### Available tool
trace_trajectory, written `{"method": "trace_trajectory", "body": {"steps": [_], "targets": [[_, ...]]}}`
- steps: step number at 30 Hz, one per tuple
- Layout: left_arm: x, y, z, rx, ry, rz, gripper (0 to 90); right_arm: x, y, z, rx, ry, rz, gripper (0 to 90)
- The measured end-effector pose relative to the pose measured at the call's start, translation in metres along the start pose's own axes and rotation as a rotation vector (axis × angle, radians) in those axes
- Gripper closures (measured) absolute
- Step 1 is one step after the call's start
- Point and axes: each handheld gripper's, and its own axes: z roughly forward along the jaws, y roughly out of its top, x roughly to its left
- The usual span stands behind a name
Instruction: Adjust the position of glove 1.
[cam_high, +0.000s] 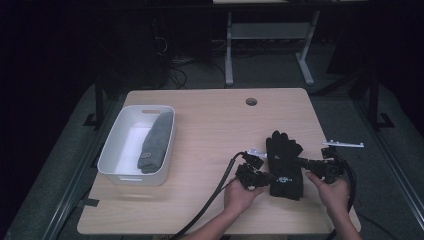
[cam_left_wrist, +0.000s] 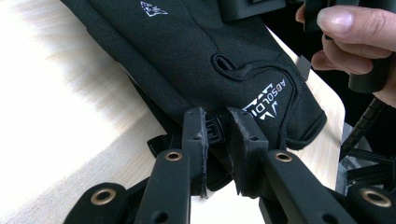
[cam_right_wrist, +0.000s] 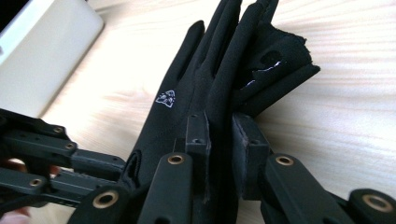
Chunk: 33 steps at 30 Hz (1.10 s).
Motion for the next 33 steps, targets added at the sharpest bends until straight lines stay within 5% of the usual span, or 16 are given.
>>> {"method": "trace_trajectory", "body": {"steps": [4, 7, 10, 15, 22, 28, 33], "targets": [[0.004, -0.002, 0.006, 0.008, -0.022, -0.049, 72.0, -0.004, -0.003, 0.001, 0.003, -0.014, -0.001, 78.2], [0.002, -0.007, 0.01, 0.04, -0.028, -0.084, 45.0, -0.012, -0.009, 0.002, -0.001, -0.044, 0.015, 78.2], [-0.002, -0.014, 0.018, 0.089, -0.048, -0.118, 35.6, -0.019, -0.015, 0.003, -0.004, -0.067, 0.029, 78.2], [-0.019, -0.016, 0.027, 0.082, 0.001, -0.057, 45.4, -0.02, -0.026, 0.005, -0.022, -0.093, 0.052, 78.2], [-0.027, -0.011, 0.039, 0.067, 0.064, -0.033, 62.0, -0.016, -0.032, 0.006, -0.017, -0.106, 0.055, 78.7], [-0.023, -0.008, 0.047, 0.062, 0.008, -0.043, 79.9, -0.013, -0.033, 0.007, -0.018, -0.088, 0.056, 79.0], [-0.017, -0.005, 0.039, 0.061, 0.005, -0.026, 82.6, -0.011, -0.026, 0.001, -0.037, -0.077, 0.04, 78.9]]}}
